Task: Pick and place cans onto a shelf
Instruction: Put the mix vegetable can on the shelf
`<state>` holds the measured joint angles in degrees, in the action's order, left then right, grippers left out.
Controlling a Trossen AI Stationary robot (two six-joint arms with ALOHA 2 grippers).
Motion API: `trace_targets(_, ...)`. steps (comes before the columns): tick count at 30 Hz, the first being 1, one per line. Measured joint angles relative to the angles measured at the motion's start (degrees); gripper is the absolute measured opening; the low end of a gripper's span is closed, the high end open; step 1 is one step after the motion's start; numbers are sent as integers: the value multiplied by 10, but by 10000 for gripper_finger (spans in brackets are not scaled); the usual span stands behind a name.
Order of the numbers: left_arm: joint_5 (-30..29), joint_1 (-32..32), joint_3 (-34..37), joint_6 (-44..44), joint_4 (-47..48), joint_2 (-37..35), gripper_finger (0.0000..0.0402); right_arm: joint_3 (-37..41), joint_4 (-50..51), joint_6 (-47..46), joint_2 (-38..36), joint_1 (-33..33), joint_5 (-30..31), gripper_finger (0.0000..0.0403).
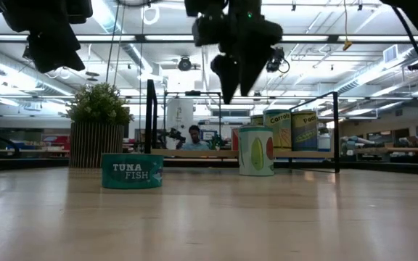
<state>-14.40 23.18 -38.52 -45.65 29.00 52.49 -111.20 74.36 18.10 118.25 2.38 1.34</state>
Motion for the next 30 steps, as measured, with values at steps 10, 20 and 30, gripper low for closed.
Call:
trace_targets(10, -49, 19, 0, -33, 0, 0, 172, 16, -36, 43, 12, 31, -25, 377)
trace_targets(20, -63, 19, 0, -33, 0, 0, 172, 112, -34, 61, 15, 26, 54, 374)
trace_targets(30, -65, 19, 0, -32, 0, 0, 172, 155, -65, 40, 16, 26, 77, 373)
